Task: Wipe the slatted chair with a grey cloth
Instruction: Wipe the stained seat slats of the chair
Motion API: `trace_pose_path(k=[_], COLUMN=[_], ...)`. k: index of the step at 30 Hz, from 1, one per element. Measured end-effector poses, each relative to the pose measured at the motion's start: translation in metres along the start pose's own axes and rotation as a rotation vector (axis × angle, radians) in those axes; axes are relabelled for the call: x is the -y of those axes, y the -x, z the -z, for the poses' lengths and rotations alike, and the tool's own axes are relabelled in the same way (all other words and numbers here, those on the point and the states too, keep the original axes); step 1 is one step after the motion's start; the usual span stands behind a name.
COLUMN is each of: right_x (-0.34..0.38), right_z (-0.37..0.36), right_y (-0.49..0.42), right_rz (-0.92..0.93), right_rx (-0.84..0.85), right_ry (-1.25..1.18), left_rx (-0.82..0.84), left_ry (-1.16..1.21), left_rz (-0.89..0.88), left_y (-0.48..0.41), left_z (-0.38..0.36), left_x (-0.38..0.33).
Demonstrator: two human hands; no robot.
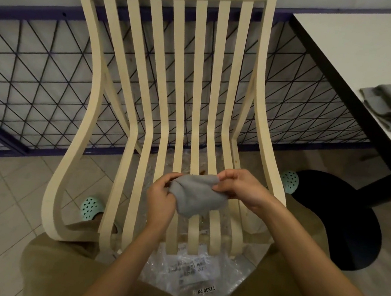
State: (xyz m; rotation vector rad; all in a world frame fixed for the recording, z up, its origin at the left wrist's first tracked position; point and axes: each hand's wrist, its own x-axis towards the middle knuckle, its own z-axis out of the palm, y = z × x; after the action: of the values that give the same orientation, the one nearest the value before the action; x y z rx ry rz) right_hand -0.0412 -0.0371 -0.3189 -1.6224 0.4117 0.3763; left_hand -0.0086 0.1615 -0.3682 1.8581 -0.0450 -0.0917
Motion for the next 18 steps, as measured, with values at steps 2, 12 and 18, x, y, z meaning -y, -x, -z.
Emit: trace_pose_path(k=[2,12,18], right_x=[-0.006,-0.013,-0.008], right_z=[-0.001,0.001,-0.009], right_y=[0.001,-0.001,-0.01], right_rz=[-0.033,-0.02,0.196], right_rx=[0.017,0.208,0.159], right_ry=[0.02,0.159,0.492], left_rx=[0.003,0.374,0.506], left_ry=[0.012,0.036,-0.059], left_rz=[-0.006,-0.036,-0.057], left_y=[-0.002,-0.01,-0.02], left_z=[0.005,0.021,0.023], left_x=[0.0,-0.017,-0.03])
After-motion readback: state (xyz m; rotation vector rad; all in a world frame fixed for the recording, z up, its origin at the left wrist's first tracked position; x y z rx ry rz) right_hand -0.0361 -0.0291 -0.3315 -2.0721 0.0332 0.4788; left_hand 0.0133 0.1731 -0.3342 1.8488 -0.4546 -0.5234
